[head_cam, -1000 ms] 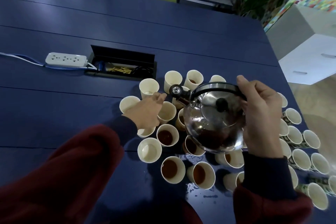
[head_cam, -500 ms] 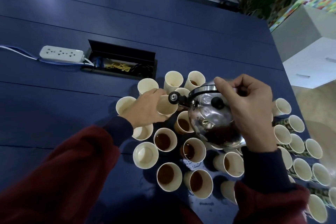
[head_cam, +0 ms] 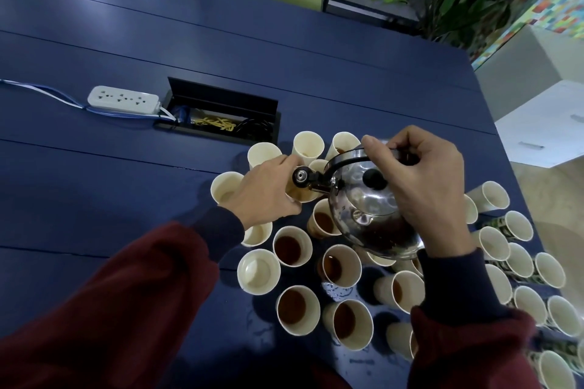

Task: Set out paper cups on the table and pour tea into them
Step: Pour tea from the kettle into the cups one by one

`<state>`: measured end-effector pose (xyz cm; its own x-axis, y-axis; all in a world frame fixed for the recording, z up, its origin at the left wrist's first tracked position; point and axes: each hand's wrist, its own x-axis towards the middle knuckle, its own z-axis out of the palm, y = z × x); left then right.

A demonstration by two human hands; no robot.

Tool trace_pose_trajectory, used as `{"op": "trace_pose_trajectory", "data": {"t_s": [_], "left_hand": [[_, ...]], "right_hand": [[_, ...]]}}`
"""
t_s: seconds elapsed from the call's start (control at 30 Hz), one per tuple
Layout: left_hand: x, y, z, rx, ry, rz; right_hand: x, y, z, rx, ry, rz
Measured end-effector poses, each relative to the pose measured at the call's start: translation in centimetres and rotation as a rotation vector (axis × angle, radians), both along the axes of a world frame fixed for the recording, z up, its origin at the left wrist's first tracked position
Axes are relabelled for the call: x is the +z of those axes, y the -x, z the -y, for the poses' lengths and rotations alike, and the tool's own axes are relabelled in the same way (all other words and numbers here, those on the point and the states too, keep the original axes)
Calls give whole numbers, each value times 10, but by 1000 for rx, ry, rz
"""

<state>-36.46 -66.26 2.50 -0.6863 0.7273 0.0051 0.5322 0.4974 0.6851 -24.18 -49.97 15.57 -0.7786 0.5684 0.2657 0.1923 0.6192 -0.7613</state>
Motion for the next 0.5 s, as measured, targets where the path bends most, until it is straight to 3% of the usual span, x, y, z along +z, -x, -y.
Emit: {"op": "trace_pose_trajectory", "data": {"t_s": [0.27, 0.5], "left_hand": [[-3, 0, 2, 2, 37, -5], [-6, 1, 0, 37, 77, -12]], "right_hand": [[3, 0, -2, -14, -12, -8], [-5, -4, -11, -47, 172, -51]]}}
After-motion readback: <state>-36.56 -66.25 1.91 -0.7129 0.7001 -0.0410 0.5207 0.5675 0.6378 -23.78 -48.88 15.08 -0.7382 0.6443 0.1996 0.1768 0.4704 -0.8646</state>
